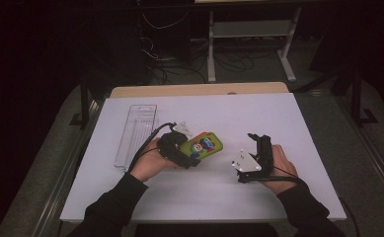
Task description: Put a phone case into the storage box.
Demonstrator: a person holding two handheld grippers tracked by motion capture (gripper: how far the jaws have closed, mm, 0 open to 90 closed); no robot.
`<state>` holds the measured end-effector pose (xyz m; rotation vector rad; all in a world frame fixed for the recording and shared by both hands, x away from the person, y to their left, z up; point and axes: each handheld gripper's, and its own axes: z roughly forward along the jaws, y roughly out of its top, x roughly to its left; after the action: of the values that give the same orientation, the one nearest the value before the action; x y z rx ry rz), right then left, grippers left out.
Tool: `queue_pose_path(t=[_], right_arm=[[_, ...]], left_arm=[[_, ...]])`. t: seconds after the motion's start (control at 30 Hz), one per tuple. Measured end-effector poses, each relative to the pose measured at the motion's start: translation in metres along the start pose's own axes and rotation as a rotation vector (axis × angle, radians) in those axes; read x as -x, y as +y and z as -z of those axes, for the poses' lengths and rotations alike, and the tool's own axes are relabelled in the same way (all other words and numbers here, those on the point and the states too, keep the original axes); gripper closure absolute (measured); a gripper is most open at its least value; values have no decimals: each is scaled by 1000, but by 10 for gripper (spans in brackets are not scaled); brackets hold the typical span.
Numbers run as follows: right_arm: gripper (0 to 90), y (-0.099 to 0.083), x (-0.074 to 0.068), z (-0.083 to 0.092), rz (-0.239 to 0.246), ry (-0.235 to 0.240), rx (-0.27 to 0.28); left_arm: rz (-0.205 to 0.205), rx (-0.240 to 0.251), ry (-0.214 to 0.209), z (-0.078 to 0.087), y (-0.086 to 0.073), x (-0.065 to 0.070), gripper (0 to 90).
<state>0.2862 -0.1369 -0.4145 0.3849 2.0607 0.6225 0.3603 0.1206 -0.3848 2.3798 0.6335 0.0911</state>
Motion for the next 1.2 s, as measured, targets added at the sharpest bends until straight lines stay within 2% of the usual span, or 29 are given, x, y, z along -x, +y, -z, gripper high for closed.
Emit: queue_pose_path(t=[0.1,0.17,0.27,0.3,0.37,0.4,0.53,0.57,0.6,0.67,0.7,0.73,0.8,0.83,0.97,1.1,1.13,1.17,1.2], right_arm=[[0,0,1,0,81,-11,-6],[0,1,0,1,103,-27,-1],[0,2,-3,0,141,-60,9],[0,2,-5,0,162,-57,5],[0,2,-8,0,185,-73,7],[0,2,-9,0,213,-90,10],[0,4,-12,0,290,-106,2],[0,4,-12,0,300,-113,4],[0,5,-12,0,337,-119,7],[0,5,-14,0,359,-125,1],[0,6,-16,-1,351,-138,13],[0,7,-16,-1,366,-160,29],[0,7,-19,-2,382,-159,22],[0,7,-20,-2,403,-144,8],[0,8,-25,-3,440,-164,12],[0,10,-26,-3,470,-188,20],[0,10,-26,-2,473,-193,23],[0,10,-26,-2,475,-198,26],[0,11,-25,-2,489,-207,29]], left_arm=[[-10,-9,2,1,1,0,161],[-15,-7,0,1,1,-1,161],[2,1,0,0,1,0,161],[-10,-8,0,1,1,0,161],[-7,-14,0,1,1,0,161],[-9,-13,2,1,1,0,161],[-11,-18,-3,2,2,0,161],[-23,-24,-1,3,2,0,161],[-32,-33,-2,4,2,-1,161],[-32,-27,-3,4,2,-1,161],[-31,-26,-2,4,2,0,161],[-31,-25,-2,4,2,0,161],[-31,-19,-4,4,2,0,161],[-3,7,-4,2,2,2,161],[-25,-12,-20,3,4,2,161],[-30,-11,-15,3,5,3,161],[-44,-20,-15,3,5,2,161],[-15,3,-17,2,5,3,161],[-18,1,-17,2,5,3,161]])
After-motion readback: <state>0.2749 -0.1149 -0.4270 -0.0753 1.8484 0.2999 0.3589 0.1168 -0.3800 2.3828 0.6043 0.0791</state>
